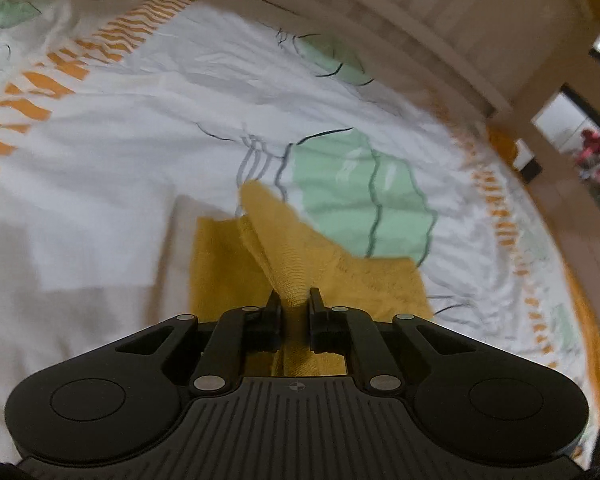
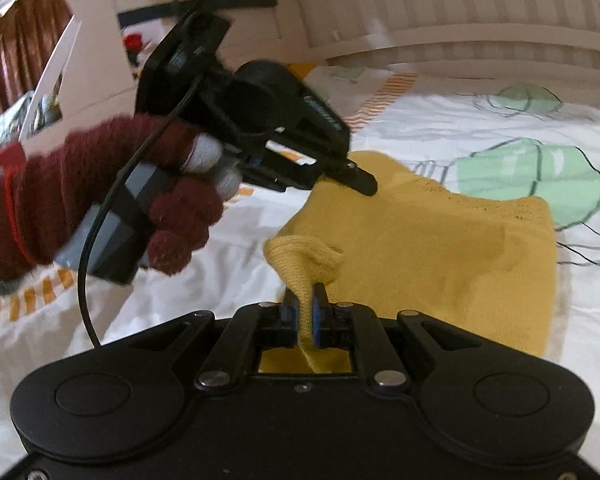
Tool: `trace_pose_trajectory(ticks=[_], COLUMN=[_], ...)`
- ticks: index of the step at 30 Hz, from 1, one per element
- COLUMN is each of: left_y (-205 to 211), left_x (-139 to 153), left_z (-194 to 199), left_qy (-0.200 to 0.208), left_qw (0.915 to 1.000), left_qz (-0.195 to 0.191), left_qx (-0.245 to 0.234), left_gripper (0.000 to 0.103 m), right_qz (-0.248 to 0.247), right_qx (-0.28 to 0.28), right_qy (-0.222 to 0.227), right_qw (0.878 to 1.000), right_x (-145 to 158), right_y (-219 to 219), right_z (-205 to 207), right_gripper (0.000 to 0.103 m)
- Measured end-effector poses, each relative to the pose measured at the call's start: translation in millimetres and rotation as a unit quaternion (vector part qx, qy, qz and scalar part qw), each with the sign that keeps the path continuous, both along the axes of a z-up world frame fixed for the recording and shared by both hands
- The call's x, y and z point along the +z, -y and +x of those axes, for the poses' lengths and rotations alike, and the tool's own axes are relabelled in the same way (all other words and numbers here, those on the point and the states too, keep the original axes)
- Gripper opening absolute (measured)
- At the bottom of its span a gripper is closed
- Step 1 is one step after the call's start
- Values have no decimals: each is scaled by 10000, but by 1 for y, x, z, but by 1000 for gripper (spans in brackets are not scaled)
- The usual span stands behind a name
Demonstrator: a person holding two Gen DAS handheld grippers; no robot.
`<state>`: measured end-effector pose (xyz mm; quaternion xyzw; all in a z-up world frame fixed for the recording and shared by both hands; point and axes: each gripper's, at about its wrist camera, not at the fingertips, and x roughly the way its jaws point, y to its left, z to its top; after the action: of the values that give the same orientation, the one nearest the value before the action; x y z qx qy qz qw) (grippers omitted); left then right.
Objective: Fold small clothes
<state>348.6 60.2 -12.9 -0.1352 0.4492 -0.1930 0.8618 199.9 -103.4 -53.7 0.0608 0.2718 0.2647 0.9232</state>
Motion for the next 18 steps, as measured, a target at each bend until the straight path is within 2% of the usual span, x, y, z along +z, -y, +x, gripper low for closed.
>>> trace_pose_trajectory(ticks=[1,3,4,6,9,11,15,18], left_y=[0,-4,-7,-17,-29,-33,-37,-41], left_x=[-4,-19,-28,-40,-45,-43,-27,-14], left_z=[1,8,11,14,14,12,-4,-22], left_qy=[-29,-255,-403,-514,-517,-476,-131,-20], left_qw=[9999,9992,9987,9983,9973,9973,9980,9977], left_qz=[126,282,237,12,-359,-391,36,7], left_qx=[29,131,178,284,389,406,622,680], left_gripper=[11,13,16,21,22,22,23,24], right_qz=[-94,-249,-344,-464,-469,-512,-254,-109], right_qx=[39,131,193,333,736,935,1048,959], right_qy=[-28,-227,-331,-419,-340,-281,-314,-331], right_qw=[9999,9993,9987,9975,9956,9939,9937,9948], right_x=[-4,-12,-18,-24,-25,-24,-16,-9], right_y=[-8,-22,-28,-37,-46,-50,-43,-32], right_z=[3,9,10,7,-6,-15,-25,-30], right_gripper=[21,22,24,43,61,61,62,63])
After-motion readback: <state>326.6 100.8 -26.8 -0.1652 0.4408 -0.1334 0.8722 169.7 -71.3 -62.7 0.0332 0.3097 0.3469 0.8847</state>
